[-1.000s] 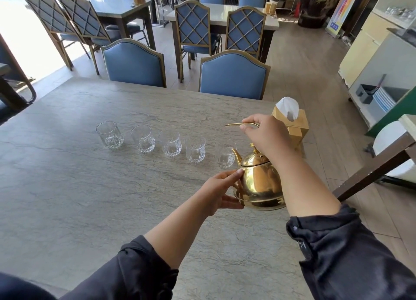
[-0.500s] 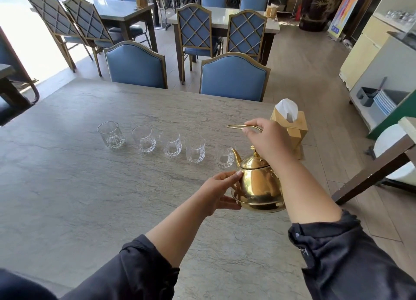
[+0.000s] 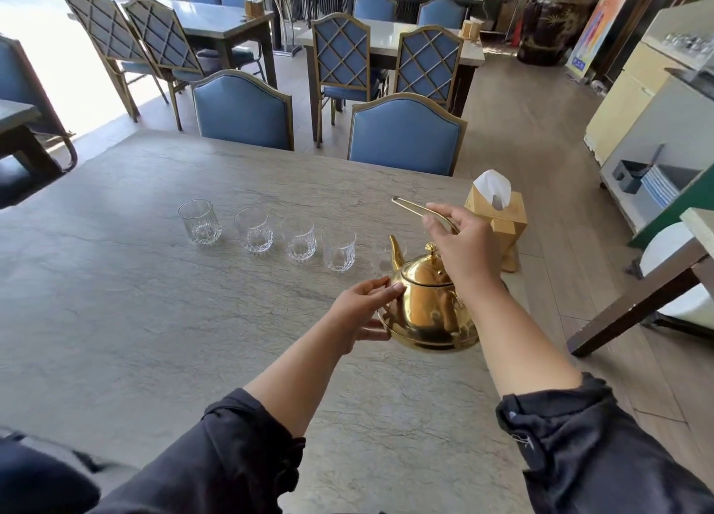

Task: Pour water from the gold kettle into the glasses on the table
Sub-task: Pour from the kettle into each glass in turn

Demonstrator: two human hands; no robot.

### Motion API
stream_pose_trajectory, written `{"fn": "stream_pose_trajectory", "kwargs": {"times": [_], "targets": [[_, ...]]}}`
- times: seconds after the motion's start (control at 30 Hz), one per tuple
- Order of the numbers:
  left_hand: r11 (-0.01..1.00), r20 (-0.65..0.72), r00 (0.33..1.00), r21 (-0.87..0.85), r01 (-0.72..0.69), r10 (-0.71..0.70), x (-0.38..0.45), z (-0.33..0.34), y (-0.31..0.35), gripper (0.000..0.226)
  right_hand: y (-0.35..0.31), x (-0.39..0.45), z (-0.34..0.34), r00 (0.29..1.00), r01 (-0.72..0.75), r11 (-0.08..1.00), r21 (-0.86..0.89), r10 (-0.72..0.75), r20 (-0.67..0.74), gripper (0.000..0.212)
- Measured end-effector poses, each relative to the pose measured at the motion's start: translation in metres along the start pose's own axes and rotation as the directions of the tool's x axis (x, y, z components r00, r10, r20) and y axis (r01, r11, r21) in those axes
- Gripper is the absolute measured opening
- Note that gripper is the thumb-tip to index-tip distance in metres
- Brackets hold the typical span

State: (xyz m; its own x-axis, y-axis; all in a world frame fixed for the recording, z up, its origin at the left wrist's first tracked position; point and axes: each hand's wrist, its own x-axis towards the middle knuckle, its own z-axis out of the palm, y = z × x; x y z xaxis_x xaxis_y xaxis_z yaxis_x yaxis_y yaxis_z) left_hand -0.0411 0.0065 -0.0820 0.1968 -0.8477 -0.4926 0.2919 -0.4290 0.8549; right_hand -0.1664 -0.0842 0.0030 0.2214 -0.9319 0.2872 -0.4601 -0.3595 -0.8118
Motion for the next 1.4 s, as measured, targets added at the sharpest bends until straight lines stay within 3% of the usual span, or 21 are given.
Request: {"fn": "stream_pose_trajectory", "kwargs": {"times": [0.4, 0.63, 1.4], "targets": [[0.998, 0.02, 1.0, -0.052, 0.023, -0.022, -0.004, -0.069, 0.02, 0.065, -0.058, 0.022, 0.056, 0.996, 0.033, 0.995, -0.091, -0.025, 0.08, 0.029], [0.996, 0.101, 0.993, -0.049, 0.068, -0.063, 0.0, -0.094, 0.016, 0.032, -0.069, 0.033, 0.09, 0.99, 0.014, 0.977, -0.214, 0.016, 0.141, 0.028], [0.991, 0.129, 0.986, -0.072, 0.115, -0.105, 0.007, -0.095, 0.015, 0.053, -0.076, 0.038, 0.093, 0.983, 0.006, 0.957, -0.29, 0.048, 0.179, 0.029]]}}
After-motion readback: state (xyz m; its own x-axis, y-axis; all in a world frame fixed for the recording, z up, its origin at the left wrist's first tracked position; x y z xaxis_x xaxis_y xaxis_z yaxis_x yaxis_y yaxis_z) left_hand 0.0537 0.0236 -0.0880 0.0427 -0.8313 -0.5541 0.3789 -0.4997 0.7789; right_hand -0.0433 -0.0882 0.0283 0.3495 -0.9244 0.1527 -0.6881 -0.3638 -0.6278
